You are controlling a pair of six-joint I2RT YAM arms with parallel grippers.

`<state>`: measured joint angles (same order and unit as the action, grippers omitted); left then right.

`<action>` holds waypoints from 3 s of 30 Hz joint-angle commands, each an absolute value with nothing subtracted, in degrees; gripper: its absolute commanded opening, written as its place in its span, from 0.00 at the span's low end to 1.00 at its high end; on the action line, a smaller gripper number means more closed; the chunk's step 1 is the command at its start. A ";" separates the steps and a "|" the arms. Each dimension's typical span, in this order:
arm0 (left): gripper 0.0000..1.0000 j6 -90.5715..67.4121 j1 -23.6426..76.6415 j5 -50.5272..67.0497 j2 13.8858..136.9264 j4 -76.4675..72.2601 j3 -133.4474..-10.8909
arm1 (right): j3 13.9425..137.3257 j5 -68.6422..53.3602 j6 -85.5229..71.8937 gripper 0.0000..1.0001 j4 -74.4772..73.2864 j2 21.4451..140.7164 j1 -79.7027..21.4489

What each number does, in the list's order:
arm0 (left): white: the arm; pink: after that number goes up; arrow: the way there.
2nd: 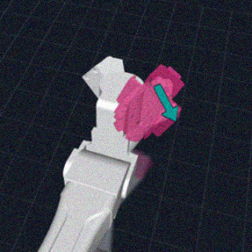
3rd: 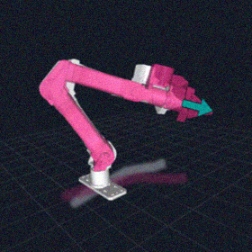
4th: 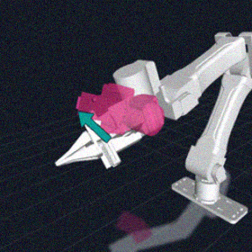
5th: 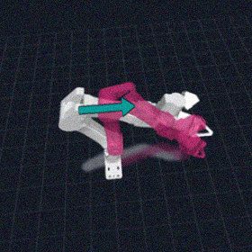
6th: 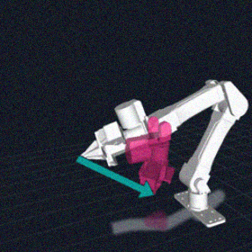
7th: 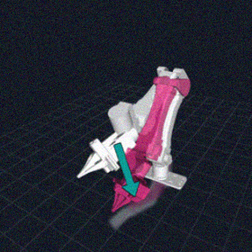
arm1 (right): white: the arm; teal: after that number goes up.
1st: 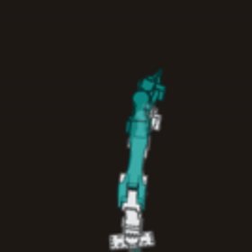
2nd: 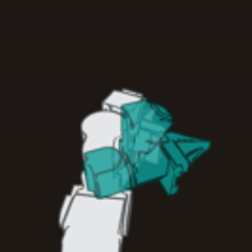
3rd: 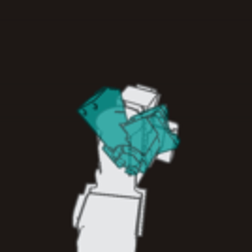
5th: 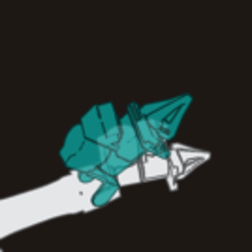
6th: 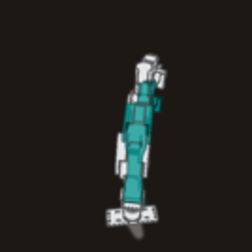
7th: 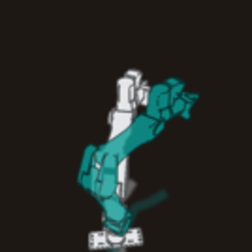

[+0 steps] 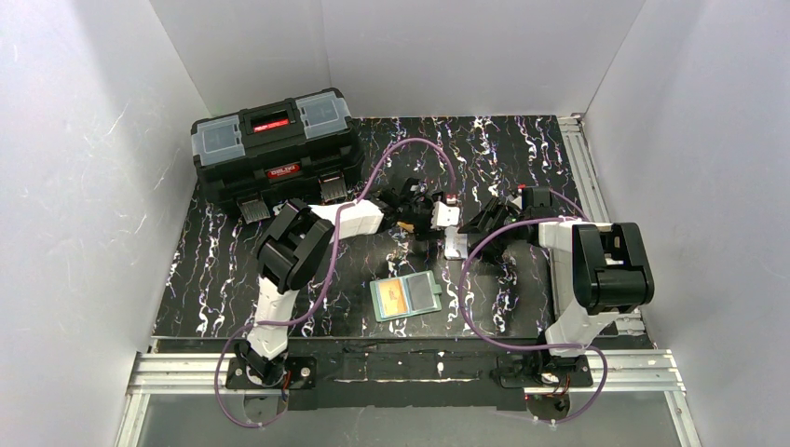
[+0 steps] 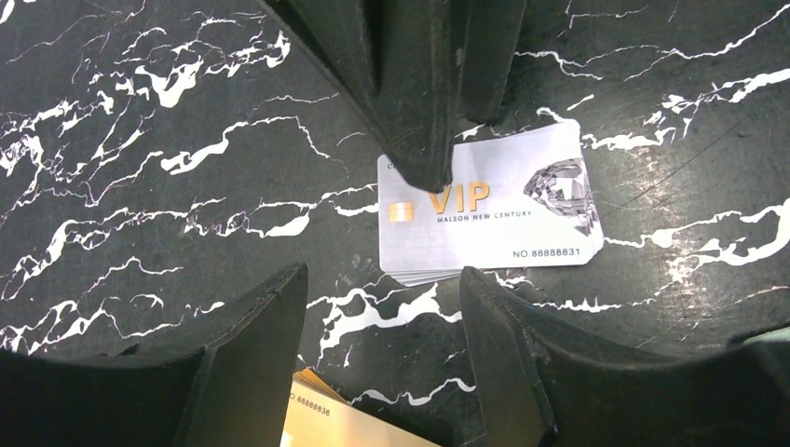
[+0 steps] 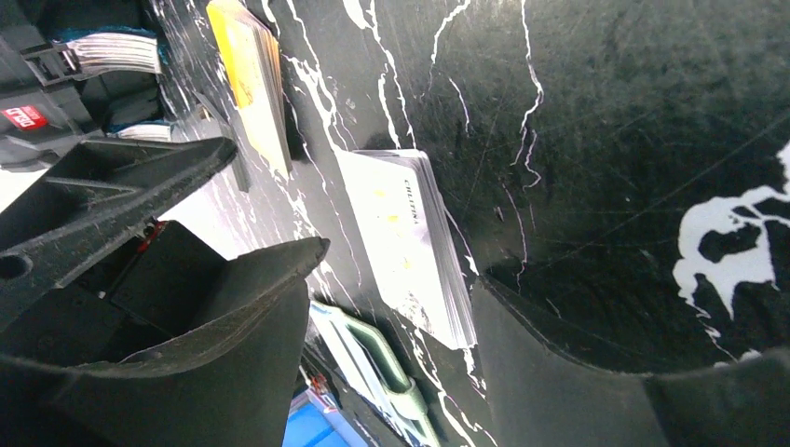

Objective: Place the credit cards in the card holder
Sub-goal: Pick up the credit card from the center of the board.

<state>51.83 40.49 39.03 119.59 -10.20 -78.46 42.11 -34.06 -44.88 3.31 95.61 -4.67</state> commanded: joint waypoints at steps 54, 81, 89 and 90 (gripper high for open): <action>0.61 50.54 40.65 42.82 118.83 -8.53 -80.92 | 40.46 -31.11 -44.03 0.72 4.44 102.01 -4.48; 0.61 51.54 40.33 43.38 120.92 -7.61 -81.57 | 40.44 -31.38 -43.45 0.72 4.15 102.93 -4.48; 0.61 52.22 40.62 43.95 121.82 -7.52 -81.95 | 40.39 -31.30 -43.46 0.72 4.18 102.85 -4.48; 0.61 52.08 40.68 43.88 122.06 -7.72 -82.05 | 40.27 -31.29 -43.41 0.72 4.14 102.77 -4.48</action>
<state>51.46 40.62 41.50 122.48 -8.32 -80.79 42.24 -39.46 -46.59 9.61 99.72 -4.45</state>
